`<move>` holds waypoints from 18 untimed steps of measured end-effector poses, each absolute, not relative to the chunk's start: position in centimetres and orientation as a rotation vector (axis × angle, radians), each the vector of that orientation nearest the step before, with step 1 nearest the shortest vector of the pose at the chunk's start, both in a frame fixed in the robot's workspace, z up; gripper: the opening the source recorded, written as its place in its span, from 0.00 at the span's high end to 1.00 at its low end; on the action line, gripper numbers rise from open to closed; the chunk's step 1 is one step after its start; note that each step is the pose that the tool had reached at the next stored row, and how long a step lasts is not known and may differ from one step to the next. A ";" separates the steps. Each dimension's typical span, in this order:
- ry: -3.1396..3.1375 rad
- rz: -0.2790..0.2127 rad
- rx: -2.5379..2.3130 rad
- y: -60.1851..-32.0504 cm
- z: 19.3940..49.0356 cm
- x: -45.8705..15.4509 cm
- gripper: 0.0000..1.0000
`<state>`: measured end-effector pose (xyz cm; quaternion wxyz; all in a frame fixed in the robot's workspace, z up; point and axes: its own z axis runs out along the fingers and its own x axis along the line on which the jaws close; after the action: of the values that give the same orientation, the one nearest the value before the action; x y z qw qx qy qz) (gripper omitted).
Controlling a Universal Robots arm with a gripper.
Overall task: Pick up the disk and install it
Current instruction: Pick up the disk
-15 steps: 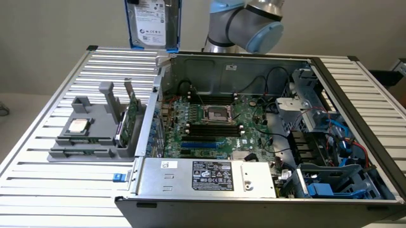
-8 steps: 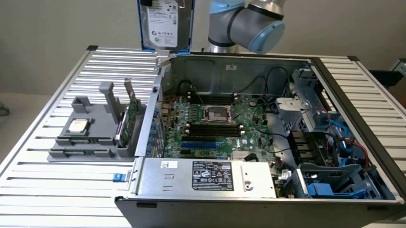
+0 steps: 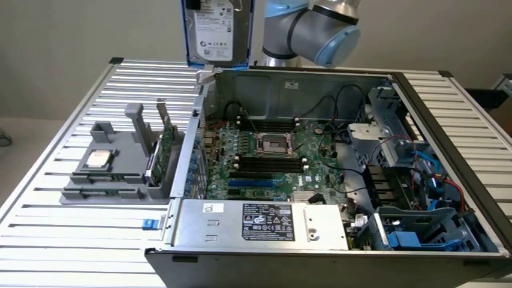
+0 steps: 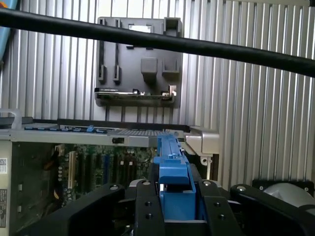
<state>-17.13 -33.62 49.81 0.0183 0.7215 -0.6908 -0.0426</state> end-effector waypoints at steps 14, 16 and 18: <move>-2.132 -0.109 2.274 -35.0 49.8 -14.8 0.67; -2.132 -0.109 2.274 -35.4 49.8 -14.3 0.67; -2.132 -0.109 2.274 -35.8 49.8 -13.6 0.67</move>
<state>-13.64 -35.81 49.79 0.0111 0.7291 -0.6834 -0.0348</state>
